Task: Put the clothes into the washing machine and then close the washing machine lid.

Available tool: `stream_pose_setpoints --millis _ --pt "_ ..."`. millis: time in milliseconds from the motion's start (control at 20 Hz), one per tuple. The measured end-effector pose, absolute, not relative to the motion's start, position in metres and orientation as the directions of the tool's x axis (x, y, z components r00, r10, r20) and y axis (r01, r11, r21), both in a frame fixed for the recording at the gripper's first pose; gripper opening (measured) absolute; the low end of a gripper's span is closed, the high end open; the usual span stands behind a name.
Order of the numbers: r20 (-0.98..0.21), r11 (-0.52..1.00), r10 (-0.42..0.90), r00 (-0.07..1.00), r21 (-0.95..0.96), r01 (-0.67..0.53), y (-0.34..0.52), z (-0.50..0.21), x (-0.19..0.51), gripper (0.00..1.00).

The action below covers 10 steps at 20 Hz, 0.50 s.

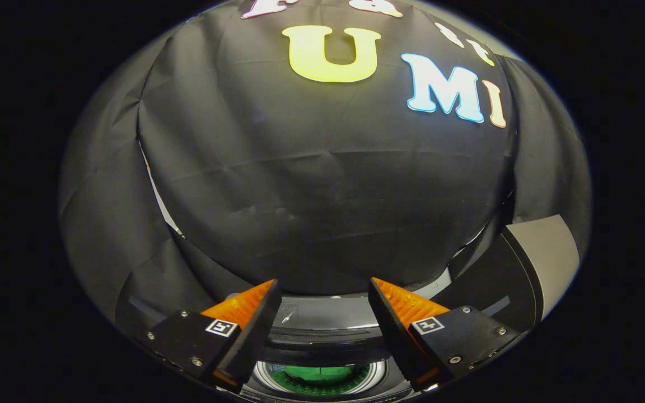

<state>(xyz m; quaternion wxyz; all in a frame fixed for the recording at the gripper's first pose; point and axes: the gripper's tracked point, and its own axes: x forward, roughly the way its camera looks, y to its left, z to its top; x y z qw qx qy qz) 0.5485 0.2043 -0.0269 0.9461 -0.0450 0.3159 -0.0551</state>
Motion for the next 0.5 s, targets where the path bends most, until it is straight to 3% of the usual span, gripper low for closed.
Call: stream_pose_setpoints --millis 500 --pt "-0.543 0.990 -0.129 0.830 -0.122 0.074 0.207 -0.033 0.516 0.97"
